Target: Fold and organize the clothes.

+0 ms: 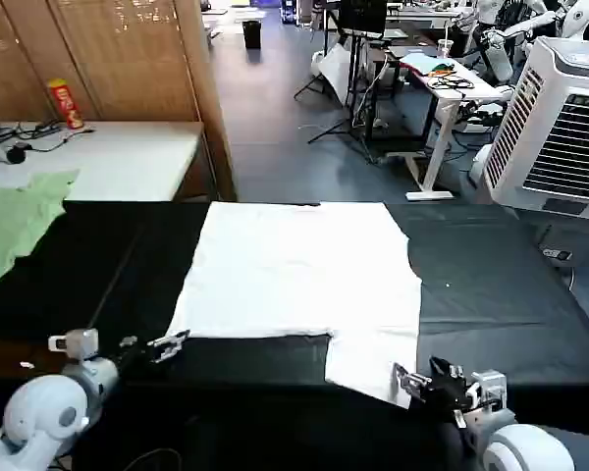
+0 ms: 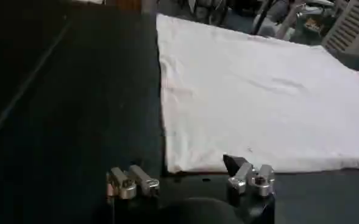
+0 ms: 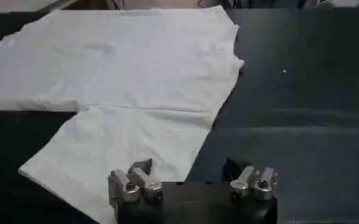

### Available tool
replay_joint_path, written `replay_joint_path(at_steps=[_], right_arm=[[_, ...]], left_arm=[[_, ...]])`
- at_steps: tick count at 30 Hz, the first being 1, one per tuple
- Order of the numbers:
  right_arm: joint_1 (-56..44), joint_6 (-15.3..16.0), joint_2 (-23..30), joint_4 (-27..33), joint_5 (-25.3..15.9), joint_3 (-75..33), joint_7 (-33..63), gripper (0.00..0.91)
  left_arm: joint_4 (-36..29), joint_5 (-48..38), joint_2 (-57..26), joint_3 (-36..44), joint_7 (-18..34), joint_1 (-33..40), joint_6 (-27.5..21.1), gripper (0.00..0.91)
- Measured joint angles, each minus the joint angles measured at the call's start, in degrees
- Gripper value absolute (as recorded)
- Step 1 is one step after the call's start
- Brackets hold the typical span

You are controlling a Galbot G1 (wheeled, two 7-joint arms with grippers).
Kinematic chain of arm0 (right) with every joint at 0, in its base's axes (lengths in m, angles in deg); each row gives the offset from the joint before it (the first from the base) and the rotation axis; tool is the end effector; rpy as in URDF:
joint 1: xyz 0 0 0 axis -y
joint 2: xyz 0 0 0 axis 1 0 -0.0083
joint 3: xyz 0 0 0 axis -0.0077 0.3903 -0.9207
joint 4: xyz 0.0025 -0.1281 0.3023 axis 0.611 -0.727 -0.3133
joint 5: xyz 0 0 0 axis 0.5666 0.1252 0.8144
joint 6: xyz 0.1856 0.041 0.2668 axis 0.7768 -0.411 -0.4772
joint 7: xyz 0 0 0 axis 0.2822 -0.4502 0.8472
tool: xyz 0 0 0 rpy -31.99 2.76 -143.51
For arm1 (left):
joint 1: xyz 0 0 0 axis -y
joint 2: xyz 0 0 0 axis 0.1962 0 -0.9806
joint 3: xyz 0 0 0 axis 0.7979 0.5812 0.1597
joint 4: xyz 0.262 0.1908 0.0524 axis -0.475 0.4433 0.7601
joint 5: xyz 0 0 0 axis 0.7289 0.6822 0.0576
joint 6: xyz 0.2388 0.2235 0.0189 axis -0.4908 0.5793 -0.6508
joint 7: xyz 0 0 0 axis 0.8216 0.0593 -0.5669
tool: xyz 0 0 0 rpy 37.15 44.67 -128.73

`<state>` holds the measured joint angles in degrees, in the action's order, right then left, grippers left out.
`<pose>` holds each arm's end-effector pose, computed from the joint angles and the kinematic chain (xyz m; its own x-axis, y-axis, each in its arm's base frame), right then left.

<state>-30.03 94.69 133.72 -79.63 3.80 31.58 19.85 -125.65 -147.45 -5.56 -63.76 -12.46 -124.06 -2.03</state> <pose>0.1704 -0.0830 -0.2377 -0.7683 -0.1674 0.6178 -0.1612 0.9847 0.0664 0.2242 0.1457 -0.2182 -0.7554 0.2160 0.6186 0.1053 0.9718 -0.2108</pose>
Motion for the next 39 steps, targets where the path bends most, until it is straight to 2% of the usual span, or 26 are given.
replay_joint_path(at_steps=[3,4,5,6,7,10,11,12,13,14,15,24,33,35,39], right_arm=[[-0.06,-0.05,0.39,0.12,-0.36,0.32,0.6,0.878],[-0.06,-0.06,0.54,0.14,-0.52,0.4,0.8,0.8],[-0.08,-0.07,0.68,0.18,-0.63,0.41,1.0,0.761],[-0.12,-0.09,0.81,0.18,-0.71,0.47,1.08,0.751],[-0.22,-0.11,0.96,0.18,-0.79,0.6,1.2,0.751],[-0.52,-0.13,1.46,0.21,-1.03,0.91,1.64,0.449],[-0.62,-0.14,1.64,0.22,-1.16,1.0,1.77,0.38],[-0.68,-0.15,1.81,0.22,-1.31,1.12,1.84,0.254],[-0.76,-0.15,1.99,0.25,-1.56,1.27,1.93,0.215],[-0.84,-0.15,2.17,0.24,-1.78,1.4,2.02,0.127],[-0.92,-0.15,2.37,0.23,-2.06,1.54,2.1,0.078],[-2.51,-1.9,3.23,-1.23,-2.15,1.05,4.16,0.01],[-7.67,-0.42,4.24,-7.51,-1.91,-0.63,6.54,0.0],[-8.89,-0.93,4.44,-8.93,-1.86,-1.16,6.52,0.0],[-9.34,-4.46,4.39,-9.83,-0.34,-2.59,5.63,0.0]], left_arm=[[0.1,1.24,0.2,0.0,-1.14,-0.1,0.99,0.878],[0.2,1.51,0.32,0.0,-1.22,-0.07,0.92,0.653],[0.37,1.69,0.49,0.02,-1.23,-0.07,0.96,0.137],[0.47,1.83,0.68,0.03,-1.23,-0.07,1.06,0.039],[0.53,1.9,0.8,0.07,-1.21,-0.07,1.16,0.0],[0.74,2.29,1.06,0.33,-1.12,-0.12,1.29,0.0],[0.88,2.71,1.22,0.49,-1.12,-0.15,1.28,0.0],[0.99,3.05,1.36,0.61,-1.12,-0.17,1.28,0.0],[1.15,3.47,1.53,0.75,-1.14,-0.17,1.27,0.0],[1.45,3.91,1.69,0.89,-1.15,-0.17,1.28,0.0],[1.75,4.27,1.85,0.98,-1.15,-0.15,1.38,0.0],[2.65,5.15,2.41,1.2,-1.49,-0.54,2.36,0.0],[-1.27,5.06,0.74,-0.82,-1.37,-3.89,2.57,0.0],[-2.55,5.3,0.29,-1.51,-1.17,-5.29,2.95,0.0],[-5.57,5.55,-0.08,-3.26,-0.91,-9.16,4.38,0.0]])
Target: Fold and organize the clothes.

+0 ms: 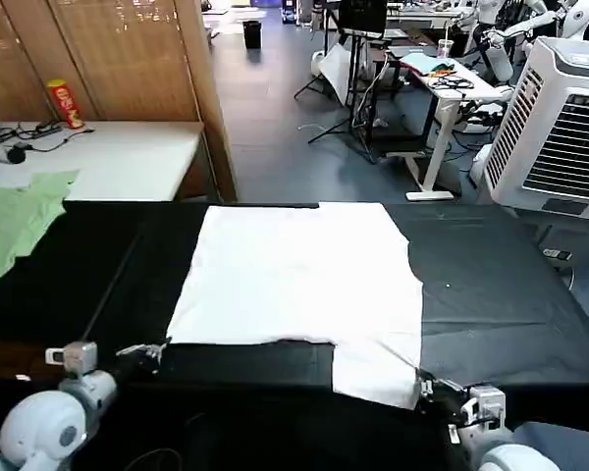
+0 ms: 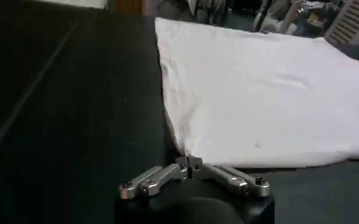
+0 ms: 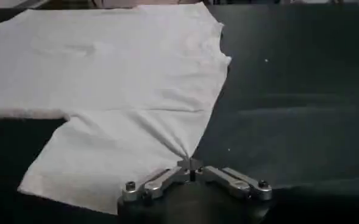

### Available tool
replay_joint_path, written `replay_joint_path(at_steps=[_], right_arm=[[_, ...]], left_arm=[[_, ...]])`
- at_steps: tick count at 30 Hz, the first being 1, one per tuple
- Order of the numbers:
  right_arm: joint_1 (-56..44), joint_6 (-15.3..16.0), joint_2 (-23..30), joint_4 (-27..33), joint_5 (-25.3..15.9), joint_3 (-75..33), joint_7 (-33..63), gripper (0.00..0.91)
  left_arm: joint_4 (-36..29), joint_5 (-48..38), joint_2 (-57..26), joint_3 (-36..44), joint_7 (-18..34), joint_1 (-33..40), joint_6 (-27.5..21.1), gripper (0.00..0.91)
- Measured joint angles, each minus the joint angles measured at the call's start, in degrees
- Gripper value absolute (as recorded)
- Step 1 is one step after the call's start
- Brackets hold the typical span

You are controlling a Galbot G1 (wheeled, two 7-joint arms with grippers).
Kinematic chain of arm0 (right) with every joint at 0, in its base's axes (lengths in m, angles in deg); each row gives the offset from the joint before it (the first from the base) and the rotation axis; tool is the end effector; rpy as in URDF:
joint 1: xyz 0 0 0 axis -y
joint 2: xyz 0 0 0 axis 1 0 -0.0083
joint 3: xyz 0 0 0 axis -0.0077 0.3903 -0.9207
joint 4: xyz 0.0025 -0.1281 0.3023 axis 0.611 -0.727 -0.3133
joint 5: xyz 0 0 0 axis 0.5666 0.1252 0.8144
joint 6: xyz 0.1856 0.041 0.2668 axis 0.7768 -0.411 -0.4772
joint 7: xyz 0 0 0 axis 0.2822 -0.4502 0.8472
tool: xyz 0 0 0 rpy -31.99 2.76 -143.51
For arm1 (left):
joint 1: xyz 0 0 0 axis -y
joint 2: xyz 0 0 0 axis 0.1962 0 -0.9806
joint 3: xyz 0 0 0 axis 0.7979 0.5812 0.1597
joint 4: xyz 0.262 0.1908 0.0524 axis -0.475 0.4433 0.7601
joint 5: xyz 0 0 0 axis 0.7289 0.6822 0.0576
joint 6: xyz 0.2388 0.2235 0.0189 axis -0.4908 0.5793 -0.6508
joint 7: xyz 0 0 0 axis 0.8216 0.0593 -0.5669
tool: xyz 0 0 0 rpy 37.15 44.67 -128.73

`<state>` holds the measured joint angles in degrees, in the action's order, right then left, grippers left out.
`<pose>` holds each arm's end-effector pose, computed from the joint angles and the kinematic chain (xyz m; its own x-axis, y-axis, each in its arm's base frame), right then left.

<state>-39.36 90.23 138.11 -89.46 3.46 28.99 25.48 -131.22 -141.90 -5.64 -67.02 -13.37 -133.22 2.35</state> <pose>0.1249 -0.0659 -0.2101 -0.8345 -0.0873 0.5440 -0.0661 0.9961 0.0585 0.1875 0.1380 -0.2161 -0.7792 0.1857 0.5986 0.1302 0.9822 -0.1353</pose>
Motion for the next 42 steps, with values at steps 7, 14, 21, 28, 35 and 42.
replay_joint_path(at_steps=[7,14,21,28,35,42], right_arm=[[5.48,-8.05,-1.77,4.49,3.82,-0.33,-2.77,0.0],[17.3,-13.04,-3.92,14.28,3.04,1.58,-3.59,0.0],[28.2,-14.84,-3.38,25.63,-0.79,6.03,-5.74,0.0],[37.19,-16.6,-1.88,35.9,-4.79,11.39,-6.15,0.0],[43.55,-17.33,-0.54,42.28,-6.53,14.57,-6.7,0.0],[44.29,-13.5,-1.64,42.09,-3.78,14.57,-6.97,0.878]], left_arm=[[-1.93,1.16,2.19,-0.85,1.03,-2.43,6.19,0.0],[1.09,4.83,6.75,1.67,1.41,3.93,11.29,0.0],[6.2,7.42,10.06,3.66,0.52,10.73,13.38,0.0],[13.15,13.75,13.05,6.66,-0.99,17.66,14.86,0.0],[19.72,19.18,14.34,10.03,-0.98,24.59,16.04,0.0],[24.56,20.18,13.94,12.31,-0.97,28.79,16.29,0.878]])
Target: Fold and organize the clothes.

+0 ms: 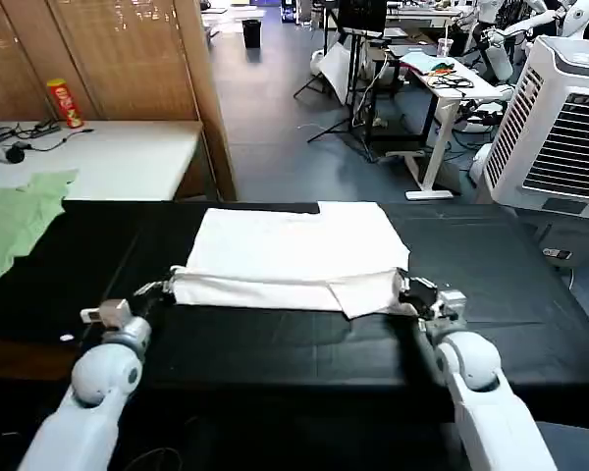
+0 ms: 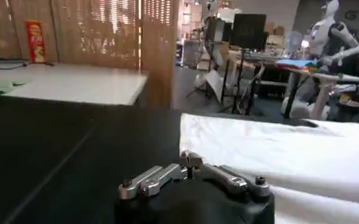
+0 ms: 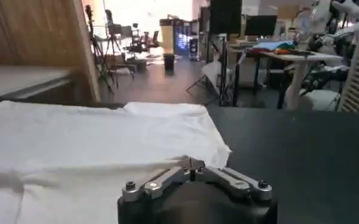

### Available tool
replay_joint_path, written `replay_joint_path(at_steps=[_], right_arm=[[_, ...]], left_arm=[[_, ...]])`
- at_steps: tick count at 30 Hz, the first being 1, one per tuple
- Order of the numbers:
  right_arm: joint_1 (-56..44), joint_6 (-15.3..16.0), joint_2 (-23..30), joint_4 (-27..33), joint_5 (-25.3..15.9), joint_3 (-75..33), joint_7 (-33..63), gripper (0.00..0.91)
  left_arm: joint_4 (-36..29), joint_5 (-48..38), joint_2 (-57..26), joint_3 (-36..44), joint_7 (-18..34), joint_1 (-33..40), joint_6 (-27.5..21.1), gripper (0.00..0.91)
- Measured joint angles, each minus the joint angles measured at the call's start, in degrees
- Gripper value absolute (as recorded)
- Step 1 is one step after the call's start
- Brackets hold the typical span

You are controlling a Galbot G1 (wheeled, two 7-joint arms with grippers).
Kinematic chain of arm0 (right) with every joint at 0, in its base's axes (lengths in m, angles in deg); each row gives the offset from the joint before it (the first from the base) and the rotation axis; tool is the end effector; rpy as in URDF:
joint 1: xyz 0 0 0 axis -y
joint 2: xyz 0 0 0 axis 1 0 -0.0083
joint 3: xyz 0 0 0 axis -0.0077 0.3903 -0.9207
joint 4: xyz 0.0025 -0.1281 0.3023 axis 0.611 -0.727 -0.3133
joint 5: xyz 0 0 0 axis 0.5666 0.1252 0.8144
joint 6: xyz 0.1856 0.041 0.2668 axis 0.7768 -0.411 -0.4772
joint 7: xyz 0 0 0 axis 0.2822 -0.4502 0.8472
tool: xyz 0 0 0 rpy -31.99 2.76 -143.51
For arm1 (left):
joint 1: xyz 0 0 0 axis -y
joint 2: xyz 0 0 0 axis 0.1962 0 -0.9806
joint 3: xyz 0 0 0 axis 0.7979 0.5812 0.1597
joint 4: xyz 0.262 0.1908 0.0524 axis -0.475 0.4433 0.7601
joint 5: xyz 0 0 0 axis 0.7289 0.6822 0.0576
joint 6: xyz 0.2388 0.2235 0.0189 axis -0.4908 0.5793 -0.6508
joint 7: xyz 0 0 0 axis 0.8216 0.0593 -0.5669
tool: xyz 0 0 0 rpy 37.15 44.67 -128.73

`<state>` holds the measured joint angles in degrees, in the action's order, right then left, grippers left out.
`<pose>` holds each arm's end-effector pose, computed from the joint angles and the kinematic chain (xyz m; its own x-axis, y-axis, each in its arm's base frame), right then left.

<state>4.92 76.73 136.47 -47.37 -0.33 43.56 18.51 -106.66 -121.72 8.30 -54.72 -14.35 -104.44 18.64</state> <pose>0.3484 -0.0798 -0.2792 -0.9309 -0.1538 0.3314 -0.1497 0.9880 0.0378 0.3099 0.1192 -0.2770 -0.9584 0.0072 0.2853 -0.0087 0.9985 -0.0544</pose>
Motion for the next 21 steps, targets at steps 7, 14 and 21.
replay_joint_path(at_steps=[7,14,21], right_arm=[[-6.68,2.84,-3.9,-8.74,2.37,-2.51,0.0,0.878],[-14.05,3.47,-5.11,-14.69,1.96,-5.26,0.09,0.878],[-16.57,3.44,-4.86,-15.11,1.31,-5.8,-0.32,0.634]], left_arm=[[0.47,-0.38,-0.76,0.42,-0.3,0.38,-0.94,0.878],[-0.95,-1.68,-1.82,-0.25,-0.68,-1.3,-1.52,0.878],[-1.9,-5.52,-2.49,-1.31,-1.84,-4.0,-2.45,0.868]])
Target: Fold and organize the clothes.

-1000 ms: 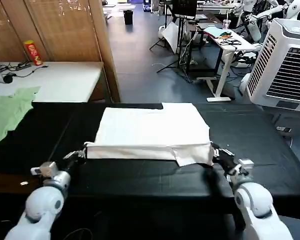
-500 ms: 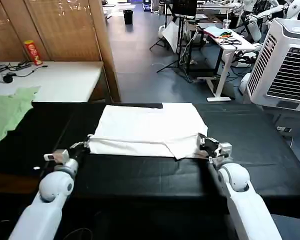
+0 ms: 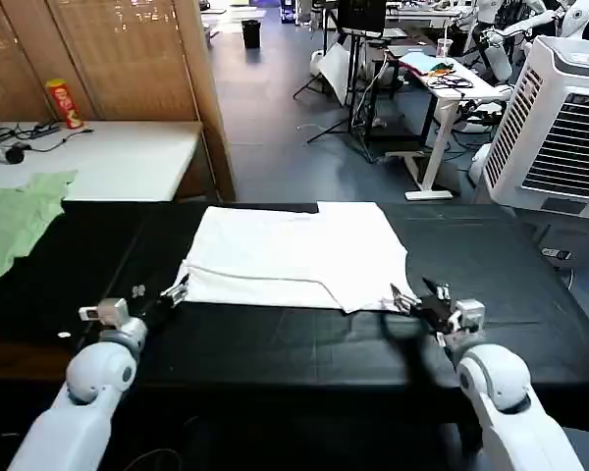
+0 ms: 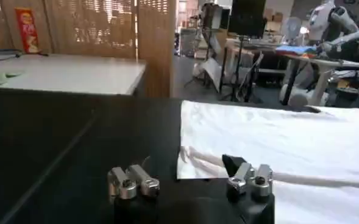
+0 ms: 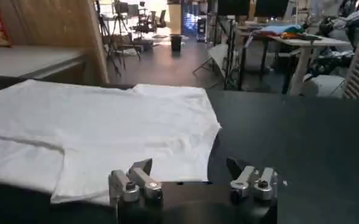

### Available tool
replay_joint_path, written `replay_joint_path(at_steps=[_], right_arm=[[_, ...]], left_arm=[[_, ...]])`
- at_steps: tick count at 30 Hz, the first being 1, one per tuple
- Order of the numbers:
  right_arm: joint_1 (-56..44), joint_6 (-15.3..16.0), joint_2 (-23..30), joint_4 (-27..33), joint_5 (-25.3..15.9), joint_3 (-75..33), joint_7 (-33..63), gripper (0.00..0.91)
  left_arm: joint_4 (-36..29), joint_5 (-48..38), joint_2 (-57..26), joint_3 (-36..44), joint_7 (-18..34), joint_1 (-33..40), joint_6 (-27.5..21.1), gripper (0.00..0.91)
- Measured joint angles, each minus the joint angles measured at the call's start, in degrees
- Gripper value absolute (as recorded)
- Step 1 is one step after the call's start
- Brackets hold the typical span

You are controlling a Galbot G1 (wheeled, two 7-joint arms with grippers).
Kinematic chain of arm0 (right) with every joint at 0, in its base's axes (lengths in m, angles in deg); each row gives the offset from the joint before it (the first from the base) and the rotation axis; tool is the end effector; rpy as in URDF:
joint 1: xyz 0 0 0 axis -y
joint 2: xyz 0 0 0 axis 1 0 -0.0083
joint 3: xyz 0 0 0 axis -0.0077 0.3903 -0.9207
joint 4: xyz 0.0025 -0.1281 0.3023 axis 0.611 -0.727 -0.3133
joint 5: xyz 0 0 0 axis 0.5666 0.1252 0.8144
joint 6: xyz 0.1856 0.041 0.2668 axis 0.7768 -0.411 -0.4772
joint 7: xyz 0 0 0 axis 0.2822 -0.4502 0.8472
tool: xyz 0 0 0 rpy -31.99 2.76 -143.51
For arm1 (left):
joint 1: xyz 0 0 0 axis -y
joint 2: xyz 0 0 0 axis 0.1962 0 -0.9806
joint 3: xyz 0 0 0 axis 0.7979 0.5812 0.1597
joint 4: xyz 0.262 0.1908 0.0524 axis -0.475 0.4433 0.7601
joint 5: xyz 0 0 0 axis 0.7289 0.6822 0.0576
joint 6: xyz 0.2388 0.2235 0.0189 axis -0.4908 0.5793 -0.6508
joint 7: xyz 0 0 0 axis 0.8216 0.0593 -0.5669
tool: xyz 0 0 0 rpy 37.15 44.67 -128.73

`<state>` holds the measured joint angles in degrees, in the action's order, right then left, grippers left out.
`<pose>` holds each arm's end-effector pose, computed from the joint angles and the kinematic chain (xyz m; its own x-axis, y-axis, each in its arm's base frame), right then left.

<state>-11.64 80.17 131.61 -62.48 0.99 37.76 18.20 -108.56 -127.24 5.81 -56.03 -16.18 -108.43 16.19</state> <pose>0.2619 -0.0988 -0.2677 -0.9019 -0.1544 0.4033 -0.1700 0.9854 -0.0029 0.2908 0.1315 -0.2794 -0.9319 0.0614 0.3576 0.0217 0.9932 -0.1140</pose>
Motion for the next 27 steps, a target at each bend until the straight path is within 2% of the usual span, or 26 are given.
replay_joint_path(at_steps=[1,2,3,4,5,6,7,8,10,19,27], right_arm=[[-0.09,-0.02,0.07,0.05,-0.15,0.02,-0.01,0.624],[-0.19,-0.03,0.12,0.11,-0.28,0.08,-0.02,0.605],[-0.27,-0.03,0.21,0.18,-0.4,0.19,-0.03,0.575],[-0.32,-0.04,0.33,0.22,-0.51,0.27,-0.03,0.556],[-0.38,-0.02,0.47,0.27,-0.58,0.33,-0.03,0.527],[-0.4,0.01,0.57,0.35,-0.67,0.41,-0.01,0.419],[-0.41,0.04,0.68,0.43,-0.74,0.47,0.04,0.361],[-0.42,0.12,0.79,0.52,-0.74,0.5,0.14,0.302],[-0.47,0.23,0.88,0.62,-0.74,0.52,0.32,0.078],[-0.41,1.92,0.44,0.57,0.8,0.48,1.84,0.01],[-2.55,7.2,-1.52,-4.46,6.49,-0.56,6.51,0.0]], left_arm=[[0.05,-0.56,-0.08,-0.07,-0.15,-0.32,-0.06,0.868],[0.15,-0.88,-0.11,-0.09,-0.27,-0.57,-0.09,0.595],[0.31,-1.15,-0.11,-0.1,-0.48,-0.82,-0.12,0.517],[0.58,-1.39,-0.11,-0.1,-0.61,-0.95,-0.13,0.302],[0.8,-1.63,-0.06,-0.1,-0.72,-1.0,-0.18,0.215],[1.11,-1.81,0.01,-0.1,-0.87,-1.05,-0.24,0.127],[1.41,-1.85,0.06,-0.05,-0.93,-1.11,-0.25,0.029],[1.58,-1.83,0.13,-0.01,-0.98,-1.15,-0.24,0.0],[1.96,-1.64,0.22,0.06,-1.0,-1.15,-0.13,0.0],[1.57,-1.2,-0.13,0.21,-0.98,-2.11,-0.25,0.0],[-0.8,0.55,-1.21,-0.39,-0.41,-4.83,-0.81,0.0]])
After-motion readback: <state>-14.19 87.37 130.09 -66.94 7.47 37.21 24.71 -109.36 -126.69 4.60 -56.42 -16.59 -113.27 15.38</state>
